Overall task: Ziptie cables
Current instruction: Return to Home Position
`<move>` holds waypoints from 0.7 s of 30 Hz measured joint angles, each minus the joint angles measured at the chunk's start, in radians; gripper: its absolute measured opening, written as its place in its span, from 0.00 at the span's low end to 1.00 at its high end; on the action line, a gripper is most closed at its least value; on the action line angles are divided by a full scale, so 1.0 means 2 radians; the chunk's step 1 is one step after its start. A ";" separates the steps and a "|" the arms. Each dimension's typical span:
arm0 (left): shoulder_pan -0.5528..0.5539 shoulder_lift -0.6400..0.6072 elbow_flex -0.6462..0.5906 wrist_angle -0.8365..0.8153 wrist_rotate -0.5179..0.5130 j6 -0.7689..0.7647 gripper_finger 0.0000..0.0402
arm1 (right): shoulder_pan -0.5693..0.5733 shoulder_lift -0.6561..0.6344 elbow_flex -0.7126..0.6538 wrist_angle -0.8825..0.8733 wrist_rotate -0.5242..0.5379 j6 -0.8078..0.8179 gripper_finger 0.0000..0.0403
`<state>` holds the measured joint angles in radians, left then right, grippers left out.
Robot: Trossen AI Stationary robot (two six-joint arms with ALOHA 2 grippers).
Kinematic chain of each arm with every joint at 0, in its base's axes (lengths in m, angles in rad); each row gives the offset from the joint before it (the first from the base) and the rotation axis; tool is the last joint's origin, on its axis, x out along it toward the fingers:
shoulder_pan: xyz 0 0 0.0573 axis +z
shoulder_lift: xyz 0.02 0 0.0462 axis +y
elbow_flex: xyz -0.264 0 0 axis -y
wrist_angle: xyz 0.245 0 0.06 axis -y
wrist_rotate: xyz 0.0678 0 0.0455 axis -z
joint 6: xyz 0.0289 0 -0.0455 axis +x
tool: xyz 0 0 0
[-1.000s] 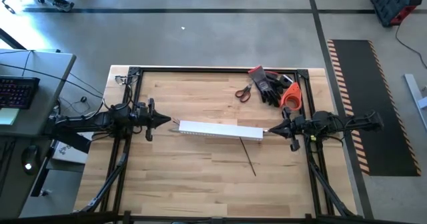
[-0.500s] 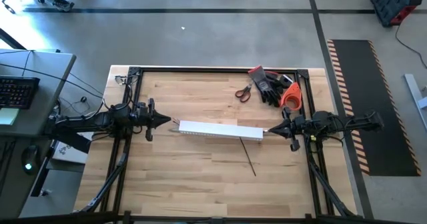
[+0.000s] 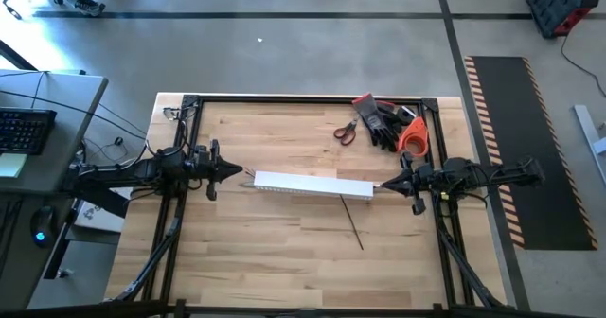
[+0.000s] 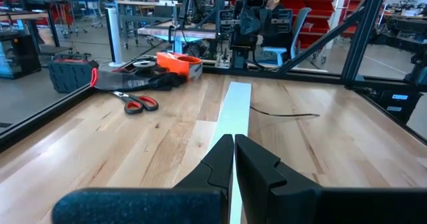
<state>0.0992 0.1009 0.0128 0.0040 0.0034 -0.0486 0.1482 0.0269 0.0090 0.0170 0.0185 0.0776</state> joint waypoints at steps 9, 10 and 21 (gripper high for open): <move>0.000 0.000 0.000 0.000 0.000 0.000 0.00 | 0.000 -0.001 0.000 0.000 0.000 0.000 0.00; 0.000 0.000 0.000 0.000 0.000 0.000 0.00 | 0.000 -0.001 0.000 0.000 0.000 0.000 0.00; 0.000 0.000 0.000 0.000 0.000 0.000 0.00 | 0.000 -0.001 0.000 0.000 0.000 0.000 0.00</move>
